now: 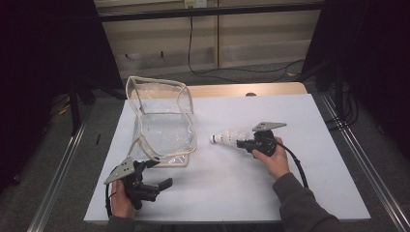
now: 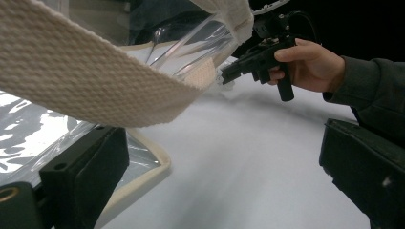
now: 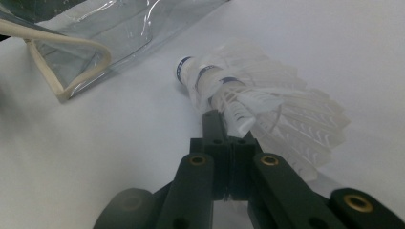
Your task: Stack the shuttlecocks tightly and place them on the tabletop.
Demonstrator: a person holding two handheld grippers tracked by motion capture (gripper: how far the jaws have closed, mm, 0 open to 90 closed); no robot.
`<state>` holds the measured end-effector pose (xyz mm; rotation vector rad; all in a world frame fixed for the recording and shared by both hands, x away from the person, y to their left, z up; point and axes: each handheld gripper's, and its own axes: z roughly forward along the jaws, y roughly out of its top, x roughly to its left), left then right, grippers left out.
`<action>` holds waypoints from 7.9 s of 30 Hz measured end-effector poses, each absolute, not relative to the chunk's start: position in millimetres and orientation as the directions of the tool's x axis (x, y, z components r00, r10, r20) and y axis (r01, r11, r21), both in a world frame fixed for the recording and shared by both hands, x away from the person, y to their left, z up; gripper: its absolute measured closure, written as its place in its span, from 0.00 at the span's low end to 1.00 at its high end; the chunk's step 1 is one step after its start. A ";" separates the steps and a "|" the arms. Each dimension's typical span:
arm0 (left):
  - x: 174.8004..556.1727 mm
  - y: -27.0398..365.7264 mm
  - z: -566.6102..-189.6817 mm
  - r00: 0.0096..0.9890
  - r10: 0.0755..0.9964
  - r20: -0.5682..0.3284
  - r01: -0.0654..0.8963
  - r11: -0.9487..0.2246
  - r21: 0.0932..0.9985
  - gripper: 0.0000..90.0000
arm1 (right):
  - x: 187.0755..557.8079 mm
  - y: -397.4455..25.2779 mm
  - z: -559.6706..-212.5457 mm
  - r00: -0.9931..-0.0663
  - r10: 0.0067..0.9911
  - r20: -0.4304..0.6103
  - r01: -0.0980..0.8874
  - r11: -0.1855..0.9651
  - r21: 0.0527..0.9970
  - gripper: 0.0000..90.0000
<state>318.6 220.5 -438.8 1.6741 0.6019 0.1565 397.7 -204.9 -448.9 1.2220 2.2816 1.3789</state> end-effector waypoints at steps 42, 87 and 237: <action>318.7 220.7 -438.7 0.852 0.472 -0.228 0.297 -0.076 0.952 0.03 | 395.0 -204.5 -449.1 -0.621 0.749 0.232 0.556 0.212 0.803 0.68; 318.5 220.7 -438.6 0.852 0.471 -0.228 0.297 -0.075 0.952 0.03 | 391.7 -178.4 -453.4 -0.605 0.760 0.237 0.563 0.198 0.803 0.35; 316.9 228.4 -438.6 0.846 0.484 -0.224 0.285 -0.056 0.957 0.03 | 405.0 -178.0 -333.3 -0.659 0.696 0.284 0.533 0.167 0.829 0.98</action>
